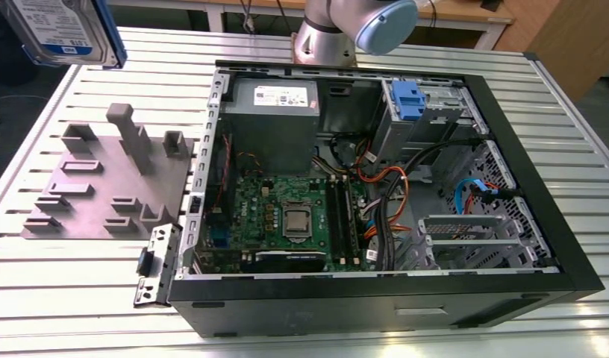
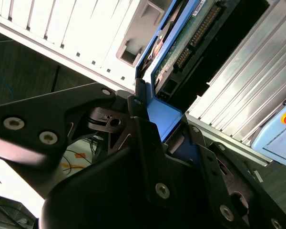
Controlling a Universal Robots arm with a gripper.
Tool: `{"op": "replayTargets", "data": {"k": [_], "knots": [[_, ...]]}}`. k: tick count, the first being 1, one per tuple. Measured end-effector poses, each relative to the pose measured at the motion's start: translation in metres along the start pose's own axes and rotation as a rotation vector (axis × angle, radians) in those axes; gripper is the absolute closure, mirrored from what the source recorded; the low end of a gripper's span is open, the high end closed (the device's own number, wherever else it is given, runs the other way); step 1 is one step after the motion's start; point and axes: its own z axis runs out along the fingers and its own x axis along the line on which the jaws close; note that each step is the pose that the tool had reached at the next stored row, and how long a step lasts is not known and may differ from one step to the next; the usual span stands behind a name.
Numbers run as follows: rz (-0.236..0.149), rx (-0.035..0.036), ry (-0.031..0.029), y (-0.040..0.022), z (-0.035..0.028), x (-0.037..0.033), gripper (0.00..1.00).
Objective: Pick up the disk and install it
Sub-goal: 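Pick up the disk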
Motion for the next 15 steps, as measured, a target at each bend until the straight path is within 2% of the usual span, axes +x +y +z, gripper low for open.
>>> {"op": "replayTargets", "data": {"k": [15], "knots": [[0.000,-0.0001,0.0000,-0.0024,-0.0001,0.0000,0.63]]}}
